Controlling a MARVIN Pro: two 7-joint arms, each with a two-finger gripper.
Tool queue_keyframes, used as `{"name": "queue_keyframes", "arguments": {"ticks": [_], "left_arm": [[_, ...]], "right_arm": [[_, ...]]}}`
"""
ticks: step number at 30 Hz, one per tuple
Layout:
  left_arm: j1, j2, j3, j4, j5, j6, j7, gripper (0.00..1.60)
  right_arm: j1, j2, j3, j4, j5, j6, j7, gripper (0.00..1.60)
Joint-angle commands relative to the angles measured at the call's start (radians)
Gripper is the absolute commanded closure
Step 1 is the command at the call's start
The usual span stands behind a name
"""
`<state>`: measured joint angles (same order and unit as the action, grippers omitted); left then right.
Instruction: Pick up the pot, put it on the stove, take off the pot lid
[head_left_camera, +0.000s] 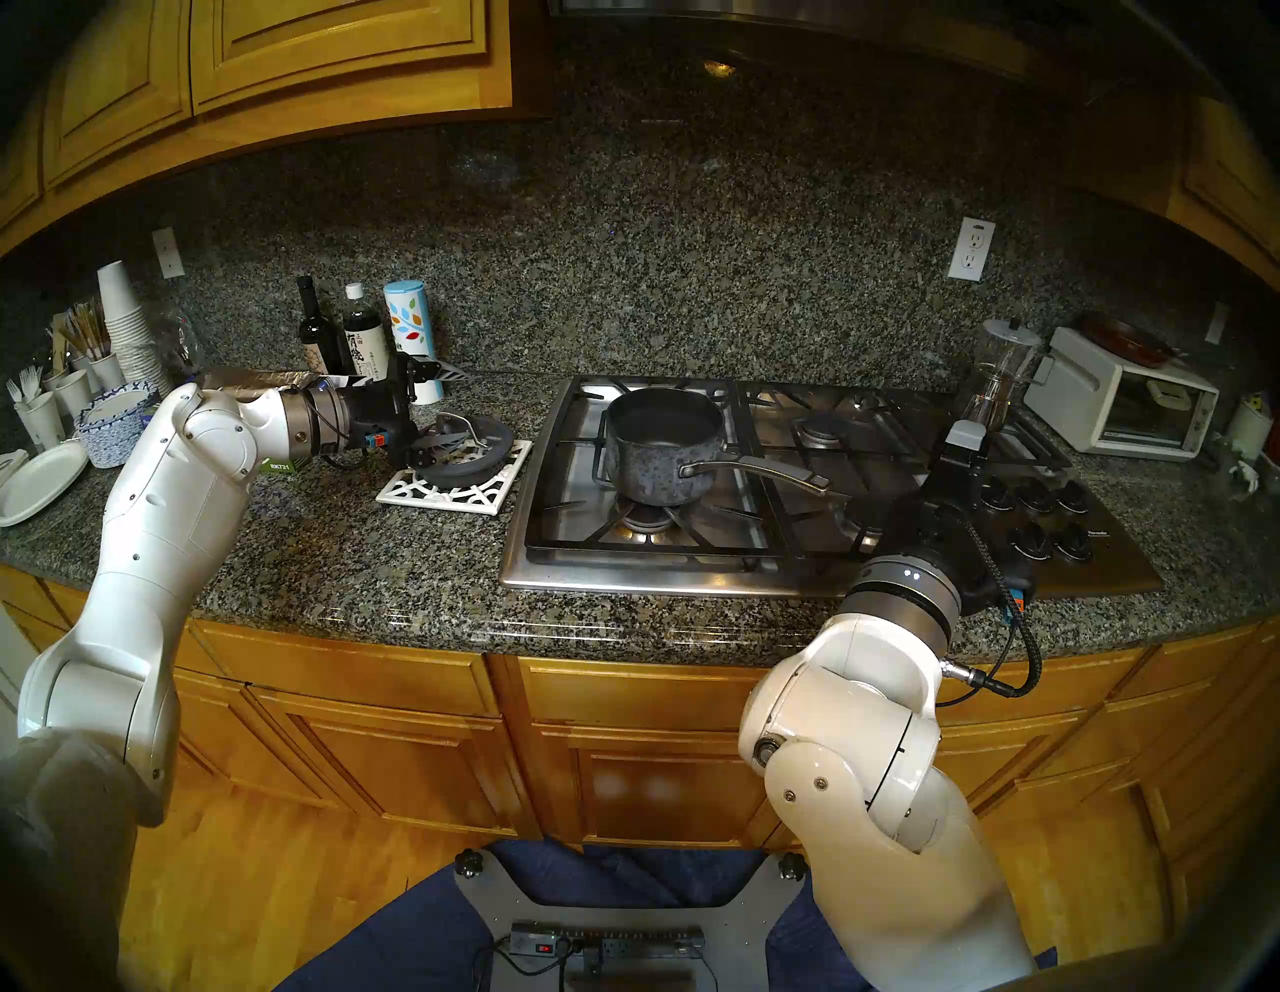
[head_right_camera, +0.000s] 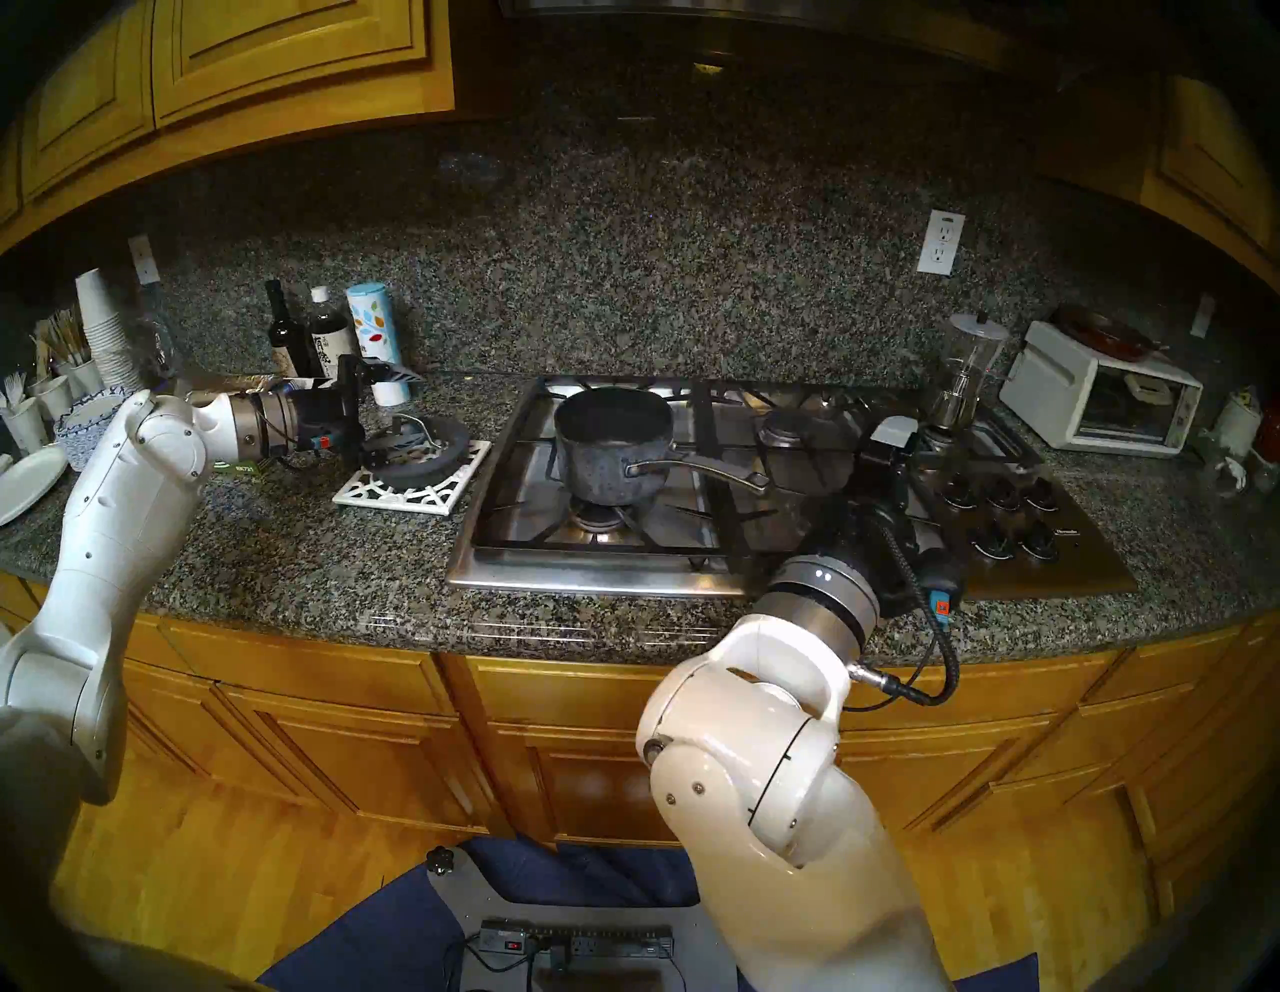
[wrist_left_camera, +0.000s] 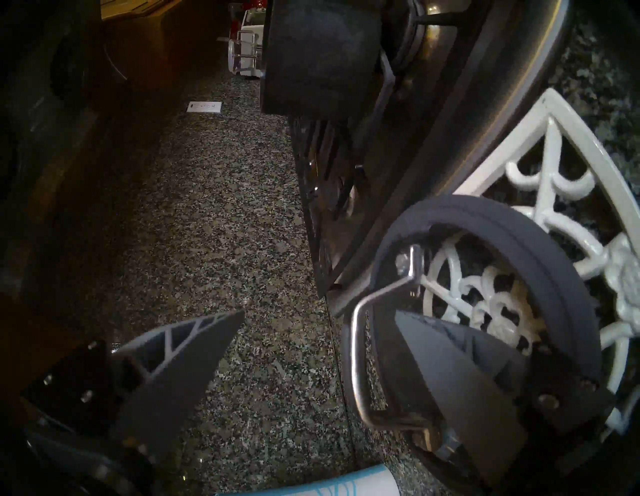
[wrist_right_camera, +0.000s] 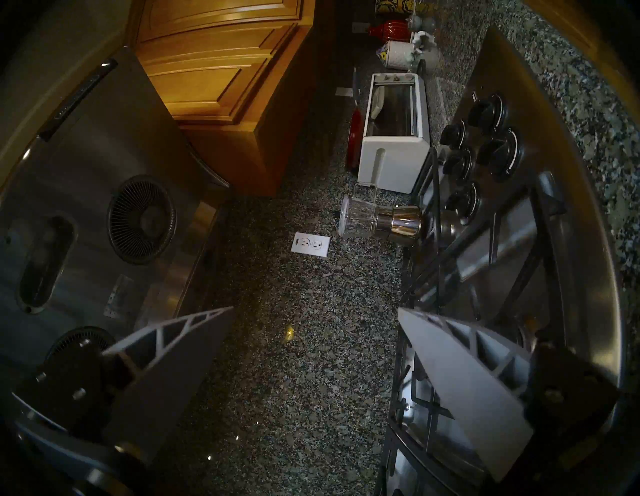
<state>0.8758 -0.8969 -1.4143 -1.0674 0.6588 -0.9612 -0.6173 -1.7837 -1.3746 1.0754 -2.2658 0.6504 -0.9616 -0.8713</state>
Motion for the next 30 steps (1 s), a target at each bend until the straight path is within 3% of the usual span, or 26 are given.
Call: {"name": "queue_keyframes", "arguments": {"ticks": [1,30], "left_arm": [[-0.044,0.026,-0.008,-0.020,-0.014,0.001,0.021,0.00],[-0.087,0.079,-0.016,-0.029,-0.039,0.001,0.024,0.00]], "right_arm": [[0.014,-0.001,0.000,-0.024,-0.015,0.002,-0.077,0.00],[0.013,-0.001,0.002,-0.023,-0.008,0.002,-0.067,0.00]]}}
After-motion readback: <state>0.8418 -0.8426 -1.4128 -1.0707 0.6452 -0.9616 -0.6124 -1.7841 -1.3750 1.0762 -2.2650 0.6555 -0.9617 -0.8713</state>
